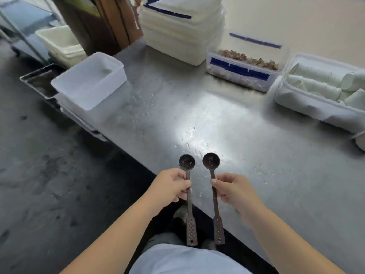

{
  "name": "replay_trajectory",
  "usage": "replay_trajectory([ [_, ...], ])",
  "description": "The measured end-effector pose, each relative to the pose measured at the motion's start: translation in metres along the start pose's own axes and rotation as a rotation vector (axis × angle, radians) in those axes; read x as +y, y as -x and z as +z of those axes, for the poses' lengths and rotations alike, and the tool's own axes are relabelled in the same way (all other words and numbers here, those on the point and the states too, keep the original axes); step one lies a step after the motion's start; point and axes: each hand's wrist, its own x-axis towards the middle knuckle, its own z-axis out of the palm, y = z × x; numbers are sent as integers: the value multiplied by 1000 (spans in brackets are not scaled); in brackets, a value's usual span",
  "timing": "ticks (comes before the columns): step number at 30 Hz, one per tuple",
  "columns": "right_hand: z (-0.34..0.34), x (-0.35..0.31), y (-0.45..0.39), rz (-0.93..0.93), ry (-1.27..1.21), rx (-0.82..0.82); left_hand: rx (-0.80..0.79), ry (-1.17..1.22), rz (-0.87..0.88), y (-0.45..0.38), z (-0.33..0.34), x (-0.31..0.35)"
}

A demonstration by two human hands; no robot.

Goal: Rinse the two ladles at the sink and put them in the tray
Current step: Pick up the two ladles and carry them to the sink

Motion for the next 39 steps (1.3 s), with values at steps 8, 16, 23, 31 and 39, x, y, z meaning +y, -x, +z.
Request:
replay_trajectory([
  [8,123,-7,35,-87,261,-471,361,250,17,140,-60,-70],
  [16,300,7,91,-148,463,-825,671,480,74,250,-146,-174],
  [23,483,33,161,-127,550,-1085,888,673,105,352,-245,-276],
  [31,660,74,239,-63,636,-1330,1142,834,83,458,-324,-361],
  [39,825,112,267,-8,748,-1533,1394,960,-1,506,-411,-429],
])
